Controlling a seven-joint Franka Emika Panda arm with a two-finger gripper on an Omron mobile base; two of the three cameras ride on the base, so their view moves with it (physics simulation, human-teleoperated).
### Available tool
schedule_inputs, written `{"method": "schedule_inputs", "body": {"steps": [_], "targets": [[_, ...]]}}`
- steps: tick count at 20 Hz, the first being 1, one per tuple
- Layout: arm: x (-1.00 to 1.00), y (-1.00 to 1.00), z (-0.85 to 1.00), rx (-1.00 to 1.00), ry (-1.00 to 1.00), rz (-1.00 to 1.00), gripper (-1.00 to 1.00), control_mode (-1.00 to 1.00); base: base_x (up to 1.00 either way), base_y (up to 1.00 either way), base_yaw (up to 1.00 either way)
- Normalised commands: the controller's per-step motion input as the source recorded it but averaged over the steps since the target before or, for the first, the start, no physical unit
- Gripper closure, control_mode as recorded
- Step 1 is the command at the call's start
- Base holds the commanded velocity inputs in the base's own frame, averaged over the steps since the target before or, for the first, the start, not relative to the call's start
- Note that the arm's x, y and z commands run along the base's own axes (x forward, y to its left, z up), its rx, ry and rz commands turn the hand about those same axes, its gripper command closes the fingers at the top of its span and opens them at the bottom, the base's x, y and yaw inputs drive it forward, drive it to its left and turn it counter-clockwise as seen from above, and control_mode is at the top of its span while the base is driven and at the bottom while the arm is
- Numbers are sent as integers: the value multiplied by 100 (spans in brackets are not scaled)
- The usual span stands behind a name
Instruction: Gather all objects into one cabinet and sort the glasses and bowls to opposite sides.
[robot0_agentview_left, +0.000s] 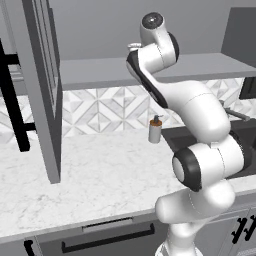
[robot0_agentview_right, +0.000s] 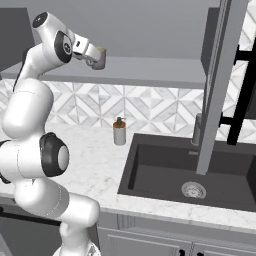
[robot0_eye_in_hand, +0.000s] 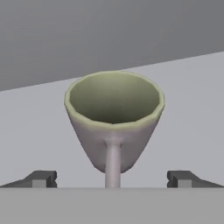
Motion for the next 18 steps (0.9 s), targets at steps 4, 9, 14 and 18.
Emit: {"method": "schedule_inputs", "body": {"steps": [4, 9, 14, 18], "targets": [[0, 0, 0, 0, 0, -4, -100, -100, 0, 0, 0], [5, 0, -1, 0, 0, -3, 100, -100, 0, 0, 0], [11, 0, -2, 0, 0, -2, 100, -100, 0, 0, 0], [0, 0, 0, 0, 0, 0, 100, -100, 0, 0, 0]]}}
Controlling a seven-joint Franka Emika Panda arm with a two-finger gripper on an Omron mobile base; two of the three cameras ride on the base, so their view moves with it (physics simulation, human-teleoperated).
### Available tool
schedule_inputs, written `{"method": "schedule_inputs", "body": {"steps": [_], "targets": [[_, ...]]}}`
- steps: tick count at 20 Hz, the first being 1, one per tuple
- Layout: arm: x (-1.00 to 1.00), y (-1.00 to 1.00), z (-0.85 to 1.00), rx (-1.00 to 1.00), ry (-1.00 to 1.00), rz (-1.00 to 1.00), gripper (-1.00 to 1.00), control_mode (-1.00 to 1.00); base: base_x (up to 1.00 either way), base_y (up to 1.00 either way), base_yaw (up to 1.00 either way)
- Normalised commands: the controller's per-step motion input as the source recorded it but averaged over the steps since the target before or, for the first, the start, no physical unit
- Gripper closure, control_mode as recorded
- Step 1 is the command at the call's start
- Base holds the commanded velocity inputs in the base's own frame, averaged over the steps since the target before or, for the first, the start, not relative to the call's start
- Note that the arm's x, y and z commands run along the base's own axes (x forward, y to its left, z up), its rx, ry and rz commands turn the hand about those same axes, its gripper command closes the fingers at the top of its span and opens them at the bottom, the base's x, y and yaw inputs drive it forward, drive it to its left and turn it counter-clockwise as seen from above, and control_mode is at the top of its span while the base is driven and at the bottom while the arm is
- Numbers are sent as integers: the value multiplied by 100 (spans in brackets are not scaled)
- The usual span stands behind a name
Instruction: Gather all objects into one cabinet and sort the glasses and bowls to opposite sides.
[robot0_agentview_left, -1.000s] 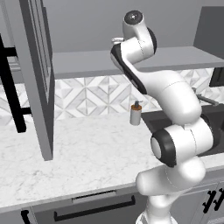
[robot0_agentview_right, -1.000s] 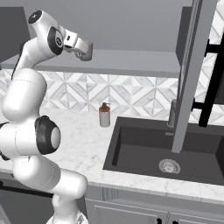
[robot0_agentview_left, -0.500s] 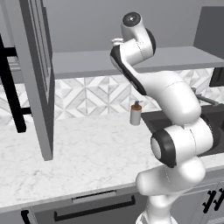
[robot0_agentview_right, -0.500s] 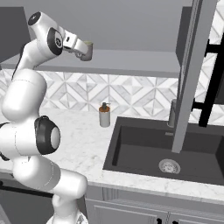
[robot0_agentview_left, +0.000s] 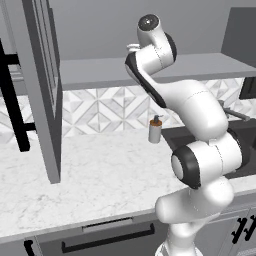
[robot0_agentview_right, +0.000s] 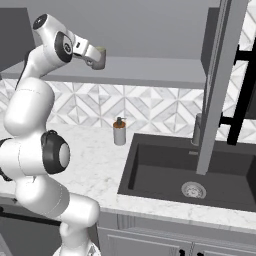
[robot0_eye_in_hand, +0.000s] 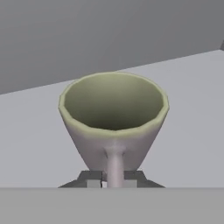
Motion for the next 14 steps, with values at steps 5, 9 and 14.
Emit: {"method": "schedule_inputs", "body": {"steps": [5, 9, 14], "targets": [[0, 0, 0, 0, 0, 0, 100, -100, 0, 0, 0], [0, 0, 0, 0, 0, 0, 100, -100, 0, 0, 0], [-21, 0, 0, 0, -3, 7, 100, -100, 0, 0, 0]]}}
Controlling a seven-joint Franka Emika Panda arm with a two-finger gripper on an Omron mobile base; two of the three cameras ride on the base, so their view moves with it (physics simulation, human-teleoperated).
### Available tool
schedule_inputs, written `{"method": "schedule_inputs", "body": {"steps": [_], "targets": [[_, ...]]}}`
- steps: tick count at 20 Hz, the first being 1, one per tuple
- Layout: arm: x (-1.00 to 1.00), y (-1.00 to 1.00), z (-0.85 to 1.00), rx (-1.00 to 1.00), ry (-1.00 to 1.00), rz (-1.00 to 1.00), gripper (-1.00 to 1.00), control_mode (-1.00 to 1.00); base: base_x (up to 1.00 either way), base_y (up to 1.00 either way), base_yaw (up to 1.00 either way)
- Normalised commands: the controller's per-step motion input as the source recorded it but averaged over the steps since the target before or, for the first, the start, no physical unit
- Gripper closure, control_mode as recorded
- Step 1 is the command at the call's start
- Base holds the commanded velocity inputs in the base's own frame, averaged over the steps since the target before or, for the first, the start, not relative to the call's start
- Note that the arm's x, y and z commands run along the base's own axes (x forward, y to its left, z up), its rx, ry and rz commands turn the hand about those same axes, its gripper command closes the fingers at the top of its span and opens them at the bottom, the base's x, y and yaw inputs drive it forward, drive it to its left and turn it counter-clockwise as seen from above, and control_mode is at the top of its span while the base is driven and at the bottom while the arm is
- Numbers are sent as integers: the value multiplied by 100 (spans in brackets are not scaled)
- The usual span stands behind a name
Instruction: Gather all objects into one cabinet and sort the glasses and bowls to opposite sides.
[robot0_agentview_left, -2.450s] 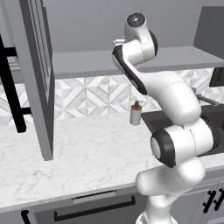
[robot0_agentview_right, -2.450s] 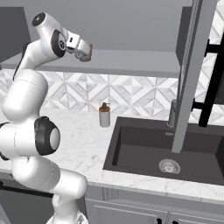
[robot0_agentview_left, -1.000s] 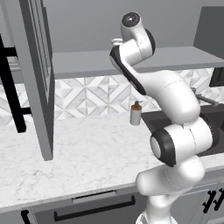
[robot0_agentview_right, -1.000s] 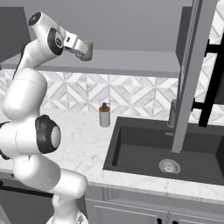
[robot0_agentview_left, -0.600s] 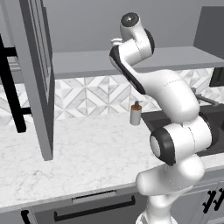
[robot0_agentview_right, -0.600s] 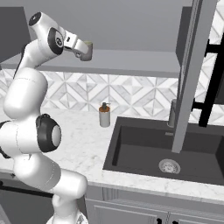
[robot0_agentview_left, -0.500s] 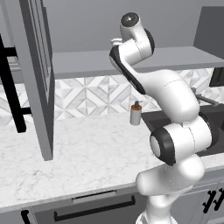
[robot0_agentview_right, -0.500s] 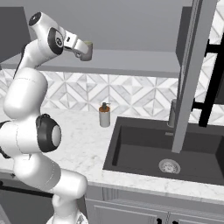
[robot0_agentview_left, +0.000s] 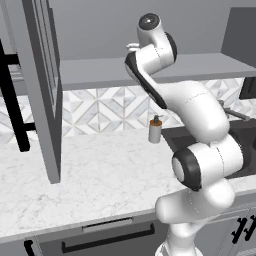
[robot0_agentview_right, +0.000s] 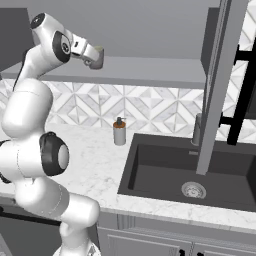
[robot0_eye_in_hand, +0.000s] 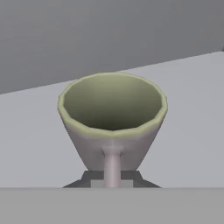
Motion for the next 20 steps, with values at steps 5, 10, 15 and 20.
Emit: {"method": "schedule_inputs", "body": {"steps": [5, 10, 15, 20], "targets": [[-95, 0, 0, -9, -7, 37, 100, -100, 0, 0, 0], [-100, -14, 0, -7, -4, 42, 100, -100, 0, 0, 0], [-100, -47, 2, -4, -12, 31, 100, -100, 0, 0, 0], [-100, -26, 9, 0, -19, -6, 100, -100, 0, 0, 0]]}}
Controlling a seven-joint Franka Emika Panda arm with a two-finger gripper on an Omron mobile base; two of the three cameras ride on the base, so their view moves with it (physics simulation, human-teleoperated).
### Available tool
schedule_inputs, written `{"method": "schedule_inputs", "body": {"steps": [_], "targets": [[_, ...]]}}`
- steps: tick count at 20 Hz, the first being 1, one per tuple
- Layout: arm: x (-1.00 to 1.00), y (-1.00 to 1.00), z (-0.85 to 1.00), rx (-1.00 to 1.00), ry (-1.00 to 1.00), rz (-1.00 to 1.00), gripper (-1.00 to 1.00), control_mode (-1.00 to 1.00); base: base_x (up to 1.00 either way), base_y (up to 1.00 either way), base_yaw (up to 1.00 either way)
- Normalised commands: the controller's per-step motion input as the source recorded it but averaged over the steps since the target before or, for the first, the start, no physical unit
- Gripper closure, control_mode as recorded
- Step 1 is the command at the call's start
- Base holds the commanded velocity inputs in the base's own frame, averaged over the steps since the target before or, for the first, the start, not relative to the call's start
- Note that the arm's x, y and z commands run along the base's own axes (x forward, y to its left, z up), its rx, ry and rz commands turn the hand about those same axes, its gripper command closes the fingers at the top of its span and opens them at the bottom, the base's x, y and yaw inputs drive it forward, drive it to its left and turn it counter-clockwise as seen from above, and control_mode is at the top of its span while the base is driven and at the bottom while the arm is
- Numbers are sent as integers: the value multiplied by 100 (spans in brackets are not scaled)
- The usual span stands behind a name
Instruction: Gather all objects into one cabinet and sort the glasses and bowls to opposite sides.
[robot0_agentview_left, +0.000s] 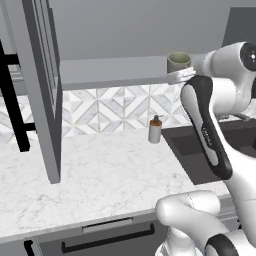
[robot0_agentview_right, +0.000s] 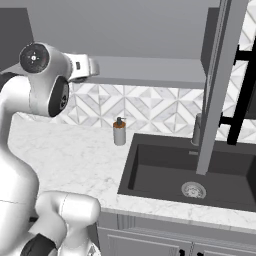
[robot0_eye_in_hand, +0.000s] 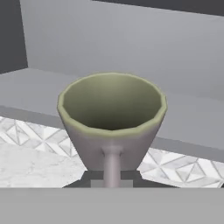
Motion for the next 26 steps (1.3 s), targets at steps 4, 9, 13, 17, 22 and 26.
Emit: {"method": "schedule_inputs", "body": {"steps": [4, 9, 13, 17, 22, 26], "targets": [[-27, -14, 1, 0, -6, -8, 100, -100, 0, 0, 0], [0, 0, 0, 0, 0, 0, 100, -100, 0, 0, 0], [0, 0, 0, 0, 0, 0, 100, -100, 0, 0, 0], [0, 0, 0, 0, 0, 0, 100, -100, 0, 0, 0], [-8, 0, 0, 0, 0, 0, 100, 100, -13, 0, 1], [0, 0, 0, 0, 0, 0, 100, 100, -96, -6, 2]]}}
